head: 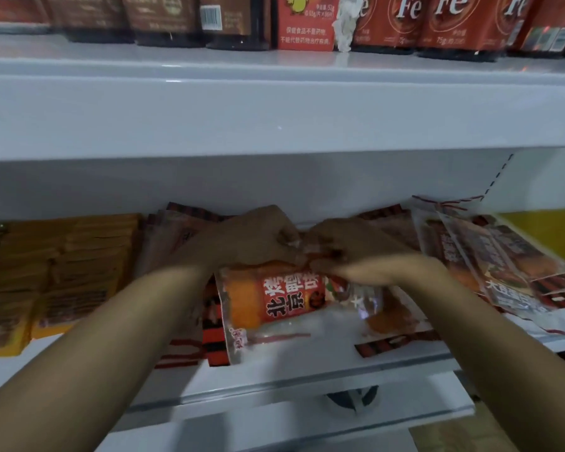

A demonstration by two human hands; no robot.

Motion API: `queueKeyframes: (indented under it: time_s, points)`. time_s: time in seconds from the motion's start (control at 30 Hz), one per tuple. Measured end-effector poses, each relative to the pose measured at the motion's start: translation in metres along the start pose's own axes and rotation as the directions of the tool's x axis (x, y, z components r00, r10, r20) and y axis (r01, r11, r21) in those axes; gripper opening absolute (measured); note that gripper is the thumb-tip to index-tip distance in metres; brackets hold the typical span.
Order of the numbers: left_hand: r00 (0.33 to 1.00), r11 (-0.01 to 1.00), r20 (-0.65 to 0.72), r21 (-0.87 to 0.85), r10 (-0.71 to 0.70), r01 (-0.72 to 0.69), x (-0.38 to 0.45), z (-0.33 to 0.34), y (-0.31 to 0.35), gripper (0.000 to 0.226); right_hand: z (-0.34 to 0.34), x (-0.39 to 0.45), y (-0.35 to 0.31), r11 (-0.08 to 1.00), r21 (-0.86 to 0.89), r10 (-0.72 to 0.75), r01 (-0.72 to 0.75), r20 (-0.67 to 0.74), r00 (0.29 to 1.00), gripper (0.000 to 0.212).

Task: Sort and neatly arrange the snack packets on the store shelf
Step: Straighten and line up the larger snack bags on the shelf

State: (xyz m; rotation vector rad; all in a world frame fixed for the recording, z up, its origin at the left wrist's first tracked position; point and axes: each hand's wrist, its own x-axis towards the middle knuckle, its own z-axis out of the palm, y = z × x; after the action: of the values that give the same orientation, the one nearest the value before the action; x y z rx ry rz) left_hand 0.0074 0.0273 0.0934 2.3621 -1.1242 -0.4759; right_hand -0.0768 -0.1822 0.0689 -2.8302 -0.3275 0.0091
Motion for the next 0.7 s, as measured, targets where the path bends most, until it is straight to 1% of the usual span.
queueKeyframes:
  time_s: [0.03, 0.07, 0.1, 0.13, 0.17, 0.2, 0.23, 0.27, 0.3, 0.33, 0.37, 0.4, 0.43, 0.47, 0.5, 0.53, 0.57, 0.6, 0.63, 0.67, 0.7]
  points:
    - [0.998, 0.999, -0.06, 0.039, -0.005, 0.008, 0.0, -0.003, -0.002, 0.023, -0.002, 0.003, 0.003, 0.997, 0.075, -0.006, 0.004, 0.028, 1.0, 0.02]
    - [0.982, 0.992, -0.186, 0.12, -0.014, 0.037, -0.001, -0.005, -0.007, 0.025, -0.003, 0.005, 0.008, 0.99, 0.141, -0.013, 0.009, 0.025, 1.0, 0.015]
    - [0.932, 0.973, -0.361, 0.211, -0.008, 0.091, -0.002, -0.006, -0.012, 0.029, -0.003, 0.007, 0.015, 0.976, 0.22, 0.002, -0.003, 0.007, 1.0, 0.015]
    - [0.846, 0.953, -0.534, 0.258, 0.003, 0.159, -0.005, -0.006, -0.019, 0.031, 0.001, 0.009, 0.022, 0.947, 0.319, 0.037, -0.026, -0.027, 0.999, 0.014]
    - [0.752, 0.948, -0.659, 0.241, 0.004, 0.207, -0.01, -0.003, -0.026, 0.035, 0.007, 0.013, 0.025, 0.885, 0.463, 0.092, -0.054, -0.06, 0.994, 0.013]
    - [0.679, 0.956, -0.734, 0.184, -0.021, 0.228, -0.016, 0.0, -0.033, 0.039, 0.015, 0.016, 0.025, 0.773, 0.628, 0.172, -0.087, -0.077, 0.982, 0.012]
    - [0.639, 0.967, -0.764, 0.092, -0.086, 0.24, -0.023, 0.003, -0.038, 0.045, 0.024, 0.02, 0.021, 0.614, 0.782, 0.25, -0.105, -0.066, 0.966, 0.009]
    - [0.626, 0.966, -0.76, -0.01, -0.175, 0.259, -0.028, 0.006, -0.041, 0.048, 0.033, 0.025, 0.016, 0.457, 0.88, 0.318, -0.132, -0.023, 0.948, 0.007]
    - [0.638, 0.95, -0.724, -0.075, -0.261, 0.303, -0.033, 0.01, -0.041, 0.048, 0.044, 0.031, 0.011, 0.339, 0.925, 0.375, -0.17, 0.033, 0.926, 0.009]
    - [0.649, 0.927, -0.688, -0.091, -0.323, 0.365, -0.035, 0.015, -0.039, 0.043, 0.053, 0.036, 0.006, 0.274, 0.938, 0.4, -0.211, 0.088, 0.912, 0.015]
    - [0.658, 0.91, -0.665, -0.08, -0.352, 0.406, -0.036, 0.022, -0.039, 0.038, 0.063, 0.04, 0.0, 0.234, 0.942, 0.403, -0.242, 0.133, 0.905, 0.016]
    - [0.668, 0.908, -0.644, -0.107, -0.373, 0.405, -0.035, 0.027, -0.039, 0.035, 0.071, 0.044, -0.007, 0.221, 0.94, 0.412, -0.261, 0.152, 0.898, 0.012]
    - [0.675, 0.905, -0.616, -0.169, -0.406, 0.39, -0.032, 0.033, -0.043, 0.034, 0.077, 0.048, -0.013, 0.209, 0.939, 0.43, -0.272, 0.162, 0.888, 0.006]
    - [0.688, 0.889, -0.563, -0.261, -0.457, 0.376, -0.028, 0.037, -0.049, 0.034, 0.082, 0.05, -0.019, 0.198, 0.937, 0.46, -0.288, 0.171, 0.872, 0.015]
    - [0.707, 0.871, -0.509, -0.318, -0.49, 0.375, -0.023, 0.04, -0.057, 0.034, 0.088, 0.053, -0.022, 0.185, 0.934, 0.487, -0.304, 0.182, 0.854, 0.025]
    - [0.715, 0.867, -0.493, -0.325, -0.496, 0.377, -0.019, 0.041, -0.066, 0.029, 0.092, 0.055, -0.026, 0.182, 0.93, 0.504, -0.319, 0.19, 0.842, 0.028]
    - [0.706, 0.871, -0.512, -0.304, -0.49, 0.385, -0.016, 0.043, -0.074, 0.02, 0.093, 0.056, -0.029, 0.215, 0.916, 0.514, -0.34, 0.19, 0.837, 0.026]
    - [0.696, 0.881, -0.54, -0.285, -0.473, 0.378, -0.014, 0.044, -0.081, 0.019, 0.093, 0.058, -0.029, 0.305, 0.881, 0.516, -0.362, 0.166, 0.84, 0.023]
    - [0.691, 0.894, -0.569, -0.248, -0.446, 0.372, -0.014, 0.044, -0.085, 0.027, 0.093, 0.06, -0.026, 0.447, 0.809, 0.525, -0.382, 0.108, 0.844, 0.02]
    - [0.698, 0.907, -0.584, -0.198, -0.413, 0.371, -0.014, 0.045, -0.088, 0.032, 0.091, 0.062, -0.021, 0.586, 0.713, 0.529, -0.385, 0.023, 0.848, 0.019]
    - [0.71, 0.914, -0.588, -0.142, -0.387, 0.38, -0.014, 0.046, -0.087, 0.03, 0.088, 0.064, -0.012, 0.696, 0.607, 0.525, -0.382, -0.068, 0.848, 0.019]
